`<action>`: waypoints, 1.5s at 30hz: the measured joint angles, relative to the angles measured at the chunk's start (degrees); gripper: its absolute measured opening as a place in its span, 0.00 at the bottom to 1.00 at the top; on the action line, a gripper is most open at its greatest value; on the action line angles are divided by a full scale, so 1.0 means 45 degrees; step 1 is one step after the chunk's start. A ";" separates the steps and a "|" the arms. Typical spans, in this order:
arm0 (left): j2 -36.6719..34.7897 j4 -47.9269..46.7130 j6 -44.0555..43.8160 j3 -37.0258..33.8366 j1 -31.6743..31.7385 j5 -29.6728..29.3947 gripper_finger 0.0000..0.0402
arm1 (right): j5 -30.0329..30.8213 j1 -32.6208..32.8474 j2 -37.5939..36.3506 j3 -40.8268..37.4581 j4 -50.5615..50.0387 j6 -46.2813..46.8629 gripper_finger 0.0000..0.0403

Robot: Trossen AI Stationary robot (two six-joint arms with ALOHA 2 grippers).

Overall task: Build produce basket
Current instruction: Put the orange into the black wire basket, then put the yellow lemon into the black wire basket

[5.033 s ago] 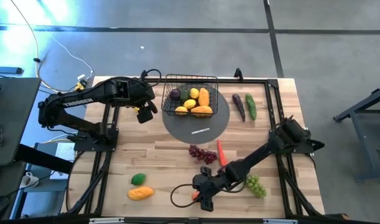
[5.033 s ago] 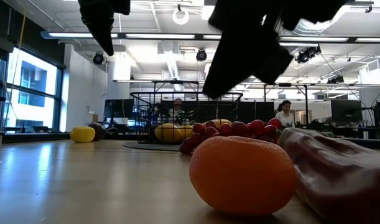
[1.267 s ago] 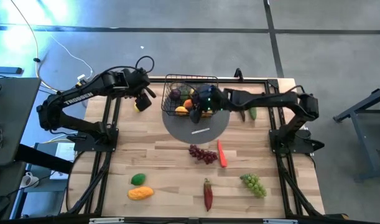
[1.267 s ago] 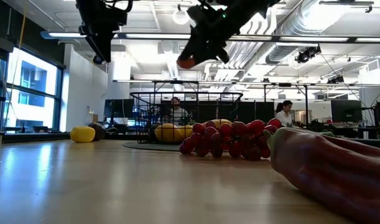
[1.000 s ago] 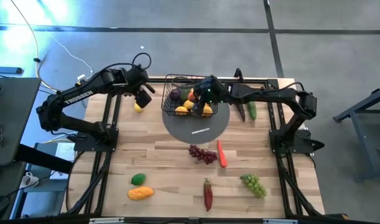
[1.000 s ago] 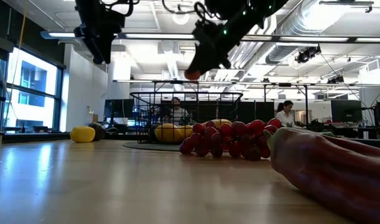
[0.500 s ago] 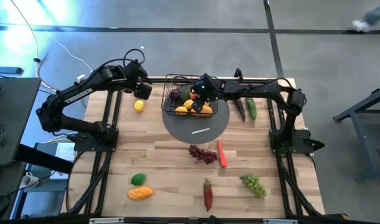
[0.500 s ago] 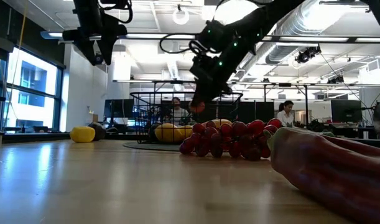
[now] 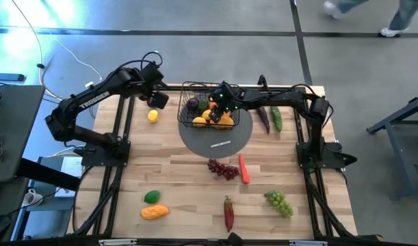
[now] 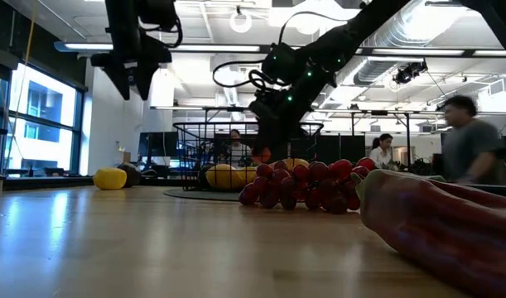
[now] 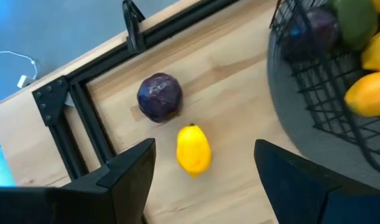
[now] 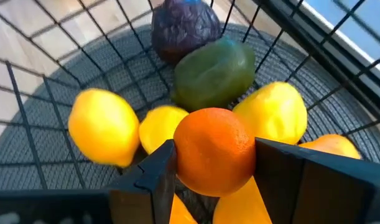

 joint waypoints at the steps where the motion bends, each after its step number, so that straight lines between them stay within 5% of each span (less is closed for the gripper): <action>1: 0.0125 0.0004 0.0180 0.0000 0.0078 0.0004 0.66 | 0.0006 0.0000 0.0022 0.0000 0.0055 0.0099 0.40; 16: 0.1162 -0.0058 0.2075 0.0000 0.1017 0.1500 0.66 | 0.0287 -0.0029 -0.0003 0.0000 0.0134 0.1469 0.56; 29: 0.1162 -0.0479 0.1361 0.0000 0.1233 0.2035 0.66 | 0.0418 -0.0075 -0.1165 0.0000 0.0101 0.2777 0.60; 45: 0.1143 -0.0843 -0.2549 -0.0941 0.1036 0.2026 0.66 | 0.0462 -0.1082 -0.3952 0.0000 0.0148 -0.0454 0.60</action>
